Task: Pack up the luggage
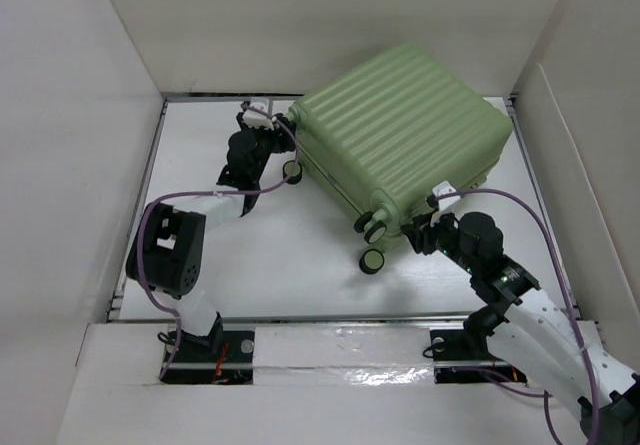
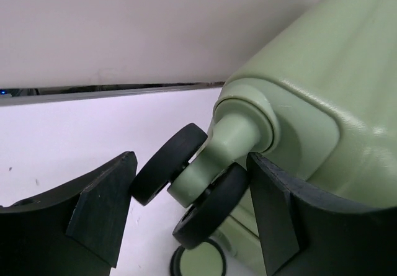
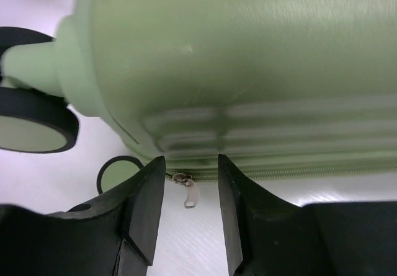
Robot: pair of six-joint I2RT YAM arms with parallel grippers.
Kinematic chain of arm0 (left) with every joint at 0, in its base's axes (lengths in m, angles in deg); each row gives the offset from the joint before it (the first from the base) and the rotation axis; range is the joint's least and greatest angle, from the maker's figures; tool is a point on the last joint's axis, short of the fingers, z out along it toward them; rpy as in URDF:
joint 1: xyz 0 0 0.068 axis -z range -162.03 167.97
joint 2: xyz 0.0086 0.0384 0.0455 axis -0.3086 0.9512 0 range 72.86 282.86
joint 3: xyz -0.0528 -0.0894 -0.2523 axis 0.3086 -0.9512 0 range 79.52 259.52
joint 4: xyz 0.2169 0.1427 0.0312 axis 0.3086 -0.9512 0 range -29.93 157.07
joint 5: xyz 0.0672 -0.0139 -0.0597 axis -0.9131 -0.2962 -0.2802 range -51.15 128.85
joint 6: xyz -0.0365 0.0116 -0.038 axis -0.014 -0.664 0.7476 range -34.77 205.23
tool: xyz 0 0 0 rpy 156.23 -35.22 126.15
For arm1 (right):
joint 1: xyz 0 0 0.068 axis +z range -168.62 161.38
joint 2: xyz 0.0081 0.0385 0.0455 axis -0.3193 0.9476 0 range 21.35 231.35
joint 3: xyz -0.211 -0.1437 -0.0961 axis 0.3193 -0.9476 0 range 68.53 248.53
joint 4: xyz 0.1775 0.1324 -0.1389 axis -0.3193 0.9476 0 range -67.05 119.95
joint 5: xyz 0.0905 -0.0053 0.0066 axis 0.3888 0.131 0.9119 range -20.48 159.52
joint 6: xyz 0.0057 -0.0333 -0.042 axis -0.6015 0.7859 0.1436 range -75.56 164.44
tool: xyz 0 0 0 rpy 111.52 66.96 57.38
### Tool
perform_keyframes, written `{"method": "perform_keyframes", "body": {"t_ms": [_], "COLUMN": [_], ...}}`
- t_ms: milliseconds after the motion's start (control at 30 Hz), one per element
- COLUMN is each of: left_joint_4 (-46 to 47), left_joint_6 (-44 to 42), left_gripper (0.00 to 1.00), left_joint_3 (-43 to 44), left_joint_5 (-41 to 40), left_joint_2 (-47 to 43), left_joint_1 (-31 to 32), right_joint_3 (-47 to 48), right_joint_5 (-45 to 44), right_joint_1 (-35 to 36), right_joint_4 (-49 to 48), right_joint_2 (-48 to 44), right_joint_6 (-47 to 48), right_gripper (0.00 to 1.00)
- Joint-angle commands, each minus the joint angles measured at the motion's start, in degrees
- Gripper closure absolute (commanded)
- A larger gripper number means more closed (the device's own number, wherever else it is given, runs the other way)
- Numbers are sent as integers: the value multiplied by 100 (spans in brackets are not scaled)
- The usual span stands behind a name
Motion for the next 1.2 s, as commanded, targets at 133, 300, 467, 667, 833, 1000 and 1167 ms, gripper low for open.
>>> {"method": "perform_keyframes", "body": {"t_ms": [133, 300, 467, 667, 833, 1000, 1167], "left_joint_4": [1551, 1221, 781, -81, -475, -696, -652], "left_joint_6": [1482, 1133, 1308, 877, 966, 1080, 1343], "left_gripper": [100, 100, 100, 73, 1, 1, 1], "left_joint_3": [-2635, -3621, -4000, -3174, -2920, -2630, -2489], "left_joint_5": [-790, -1325, -941, 50, 1028, 1732, 1909], "left_joint_2": [-1693, -2616, -3382, -3320, -3558, -3497, -3487], "left_joint_1": [113, 913, 1651, 2927, 2927, 2927, 2927], "right_joint_3": [-58, 628, 673, 216, -275, -356, -364], "right_joint_5": [89, 857, -49, -426, -823, -867, -701], "right_joint_1": [-228, -289, -702, -852, -905, -905, -905], "right_joint_4": [-488, -646, -894, -360, 64, 126, 83], "right_joint_2": [56, 971, 770, 24, -811, -1033, -857], "right_joint_6": [76, 421, 176, -246, -413, -546, -546], "right_gripper": [64, 99, 100, 46, 31, 28, 28]}}
